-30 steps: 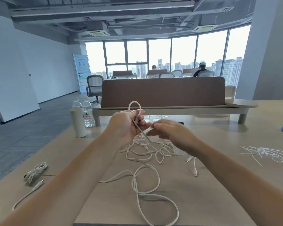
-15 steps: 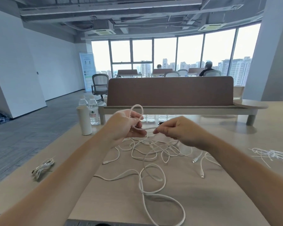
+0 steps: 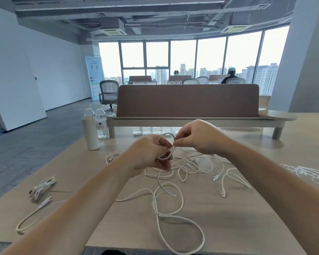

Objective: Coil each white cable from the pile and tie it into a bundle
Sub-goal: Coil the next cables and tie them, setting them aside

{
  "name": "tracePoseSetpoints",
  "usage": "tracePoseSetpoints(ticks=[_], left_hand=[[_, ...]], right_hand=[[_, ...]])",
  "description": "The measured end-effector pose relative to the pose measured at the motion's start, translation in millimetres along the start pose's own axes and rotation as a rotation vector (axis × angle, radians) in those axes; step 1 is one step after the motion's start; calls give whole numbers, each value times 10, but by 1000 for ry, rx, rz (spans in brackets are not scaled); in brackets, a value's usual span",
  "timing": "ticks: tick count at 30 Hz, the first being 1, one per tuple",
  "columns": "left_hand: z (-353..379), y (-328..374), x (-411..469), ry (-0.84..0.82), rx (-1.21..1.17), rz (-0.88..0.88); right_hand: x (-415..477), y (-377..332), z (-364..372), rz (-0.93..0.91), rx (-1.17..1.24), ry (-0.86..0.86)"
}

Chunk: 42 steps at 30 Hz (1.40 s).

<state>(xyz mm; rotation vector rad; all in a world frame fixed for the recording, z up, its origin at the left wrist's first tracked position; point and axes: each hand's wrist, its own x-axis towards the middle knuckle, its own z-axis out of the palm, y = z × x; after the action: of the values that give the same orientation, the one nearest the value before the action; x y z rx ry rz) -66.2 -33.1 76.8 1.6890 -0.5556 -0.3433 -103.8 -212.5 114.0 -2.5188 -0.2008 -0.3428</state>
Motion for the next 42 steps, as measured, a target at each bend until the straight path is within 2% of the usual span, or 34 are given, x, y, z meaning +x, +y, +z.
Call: tracePoseSetpoints(ticks=[5,9,15,21,26,32,38,40,42], left_hand=[[39,22,-24,-62,-137,-83],[23,-14,-15,-142,-251,-198],[2,-110,34,-200,-264,-226],[21,-76,7,-284,-341,-241],[74,-141,29,-248,-405,-287],[130,-152,57,-139,-236,-290],[-90,-78,128,-51,-316,-218],[-182,-55,135,-52,-357,-214],[-223,-48,134,-50,-350,-215]], right_hand=[[-34,33,-19,33,74,-17],[-56,38,-12,58,38,-66],[-90,56,-11,56,41,-174],[-108,99,-26,57,117,-210],[-91,143,-2,57,101,-179],[-78,231,73,38,-19,-156],[-167,405,-90,83,168,-325],[-188,491,-125,129,198,-335],[-199,547,-144,180,355,-308]])
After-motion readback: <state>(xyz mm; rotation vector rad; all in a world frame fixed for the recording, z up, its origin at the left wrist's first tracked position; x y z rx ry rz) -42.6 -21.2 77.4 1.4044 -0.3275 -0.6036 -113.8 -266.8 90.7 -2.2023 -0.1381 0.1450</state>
